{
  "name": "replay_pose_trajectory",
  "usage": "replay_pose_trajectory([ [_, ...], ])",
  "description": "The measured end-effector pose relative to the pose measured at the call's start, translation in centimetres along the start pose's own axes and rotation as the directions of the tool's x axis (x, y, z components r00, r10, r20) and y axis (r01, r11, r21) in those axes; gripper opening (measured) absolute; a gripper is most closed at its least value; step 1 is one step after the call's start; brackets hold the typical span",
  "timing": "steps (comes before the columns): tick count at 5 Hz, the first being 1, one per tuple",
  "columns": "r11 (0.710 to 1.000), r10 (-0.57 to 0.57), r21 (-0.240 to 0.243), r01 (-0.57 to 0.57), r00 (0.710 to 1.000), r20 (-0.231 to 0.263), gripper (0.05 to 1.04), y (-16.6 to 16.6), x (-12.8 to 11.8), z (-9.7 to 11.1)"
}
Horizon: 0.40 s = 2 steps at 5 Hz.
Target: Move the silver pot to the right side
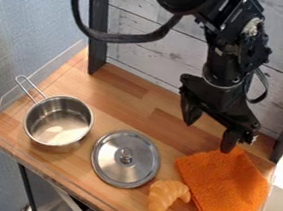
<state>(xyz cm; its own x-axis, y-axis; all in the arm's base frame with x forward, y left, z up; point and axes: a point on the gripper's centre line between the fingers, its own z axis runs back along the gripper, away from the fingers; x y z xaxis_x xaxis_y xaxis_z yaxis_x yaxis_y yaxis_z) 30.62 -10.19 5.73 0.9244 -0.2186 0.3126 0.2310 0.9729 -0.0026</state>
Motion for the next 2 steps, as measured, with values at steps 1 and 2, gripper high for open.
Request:
replay_pose_trajectory([
  [1, 1.0, 0.004, -0.002, -0.004, 1.0, -0.024, 1.0, 0.0, -0.5, -0.6],
  [2, 0.996, 0.084, 0.002, -0.084, 0.996, -0.022, 1.0, 2.3, -1.5, -0.5],
])
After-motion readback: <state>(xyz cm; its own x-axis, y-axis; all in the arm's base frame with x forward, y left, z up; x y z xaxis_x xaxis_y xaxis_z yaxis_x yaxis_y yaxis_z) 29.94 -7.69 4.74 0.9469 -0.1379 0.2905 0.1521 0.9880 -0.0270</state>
